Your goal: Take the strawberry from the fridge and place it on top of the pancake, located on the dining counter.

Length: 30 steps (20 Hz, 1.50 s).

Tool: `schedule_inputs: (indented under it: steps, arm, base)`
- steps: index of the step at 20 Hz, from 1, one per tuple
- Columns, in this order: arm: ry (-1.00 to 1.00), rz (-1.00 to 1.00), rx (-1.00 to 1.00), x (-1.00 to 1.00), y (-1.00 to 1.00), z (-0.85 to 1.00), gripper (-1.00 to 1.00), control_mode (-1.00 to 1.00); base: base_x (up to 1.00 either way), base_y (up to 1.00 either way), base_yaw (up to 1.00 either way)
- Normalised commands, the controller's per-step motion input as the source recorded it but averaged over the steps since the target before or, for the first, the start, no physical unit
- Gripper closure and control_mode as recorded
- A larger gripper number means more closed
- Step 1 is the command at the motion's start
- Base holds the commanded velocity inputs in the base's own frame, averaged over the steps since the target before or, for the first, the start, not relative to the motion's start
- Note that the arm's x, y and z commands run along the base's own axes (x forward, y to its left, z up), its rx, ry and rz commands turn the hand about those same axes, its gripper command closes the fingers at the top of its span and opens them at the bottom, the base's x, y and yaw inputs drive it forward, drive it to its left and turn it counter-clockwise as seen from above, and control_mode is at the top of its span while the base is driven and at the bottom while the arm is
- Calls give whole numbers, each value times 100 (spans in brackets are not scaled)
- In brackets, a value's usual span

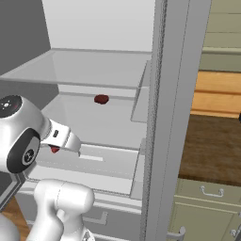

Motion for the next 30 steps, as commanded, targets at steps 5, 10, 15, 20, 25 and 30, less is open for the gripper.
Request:
schedule_inputs:
  steps: [5, 10, 15, 20, 25, 30]
  arm:
    - [0, 0, 0, 0, 0, 0, 100, -100]
    - [0, 0, 0, 0, 0, 0, 100, 100]
    - [0, 0, 0, 0, 0, 0, 100, 100]
    - [0, 0, 0, 0, 0, 0, 100, 100]
    - [0, 0, 0, 0, 0, 0, 100, 100]
    - [0, 0, 0, 0, 0, 0, 100, 100]
  base:
    - [0, 0, 0]
    - [-24, 0, 9]
    - [-54, 0, 23]
    - [-56, 3, 48]
    - [-23, -1, 81]
    - [-36, -5, 81]
